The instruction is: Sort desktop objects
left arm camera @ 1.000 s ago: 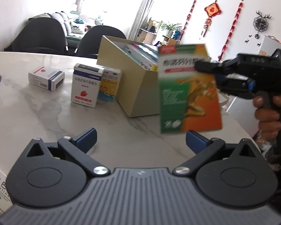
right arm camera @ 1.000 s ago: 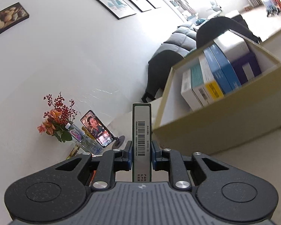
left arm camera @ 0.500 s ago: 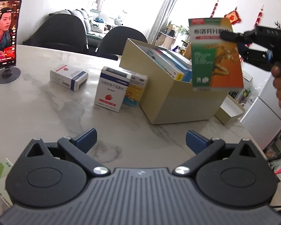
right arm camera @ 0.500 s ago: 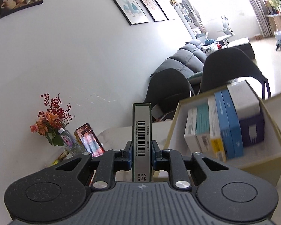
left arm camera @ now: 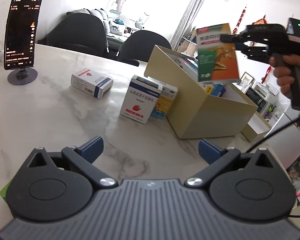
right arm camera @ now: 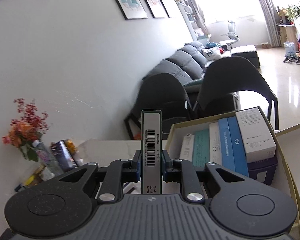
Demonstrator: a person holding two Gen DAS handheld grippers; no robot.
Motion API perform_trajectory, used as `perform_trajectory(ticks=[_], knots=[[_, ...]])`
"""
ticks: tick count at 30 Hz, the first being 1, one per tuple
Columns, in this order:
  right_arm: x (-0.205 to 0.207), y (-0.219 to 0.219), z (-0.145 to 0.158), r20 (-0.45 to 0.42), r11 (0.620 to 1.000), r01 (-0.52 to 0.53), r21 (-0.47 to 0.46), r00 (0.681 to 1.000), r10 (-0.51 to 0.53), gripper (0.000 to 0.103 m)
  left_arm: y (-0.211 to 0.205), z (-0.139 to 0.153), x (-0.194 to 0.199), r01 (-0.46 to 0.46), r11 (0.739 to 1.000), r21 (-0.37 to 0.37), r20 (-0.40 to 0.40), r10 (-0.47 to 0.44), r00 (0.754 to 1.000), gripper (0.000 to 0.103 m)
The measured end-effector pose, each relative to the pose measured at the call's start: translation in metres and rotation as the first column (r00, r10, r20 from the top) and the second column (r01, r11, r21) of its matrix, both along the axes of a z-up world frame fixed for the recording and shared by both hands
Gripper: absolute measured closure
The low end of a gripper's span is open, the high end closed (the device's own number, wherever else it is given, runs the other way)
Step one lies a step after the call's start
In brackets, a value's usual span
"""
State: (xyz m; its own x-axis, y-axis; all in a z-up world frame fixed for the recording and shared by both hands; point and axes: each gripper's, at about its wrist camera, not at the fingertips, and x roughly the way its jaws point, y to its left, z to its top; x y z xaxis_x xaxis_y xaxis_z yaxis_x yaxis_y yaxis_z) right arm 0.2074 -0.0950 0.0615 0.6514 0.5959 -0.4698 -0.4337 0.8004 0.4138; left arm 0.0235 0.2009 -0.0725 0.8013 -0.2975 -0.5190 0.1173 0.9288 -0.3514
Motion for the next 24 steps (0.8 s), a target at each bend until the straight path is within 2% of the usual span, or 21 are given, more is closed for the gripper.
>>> perform_trajectory(ticks=[6,17,24], knots=[[0.036,0.022,-0.020,-0.054,0.999,0.018,-0.044,0.998,-0.020,0.082,0.001,-0.001,0.002,-0.003,1.000,0.012,-0.014,0.004,1.000,0.000],[0.082,0.059,-0.045,-0.081,0.990,0.039,-0.138,0.995,-0.050,0.081,0.002,-0.001,0.008,-0.017,0.999,0.030,-0.031,0.018,0.999,0.000],[0.107,0.077,-0.057,-0.102,0.985,0.058,-0.166,0.992,-0.075,0.082,0.005,0.001,0.009,-0.035,0.999,0.042,-0.038,0.036,0.999,0.000]])
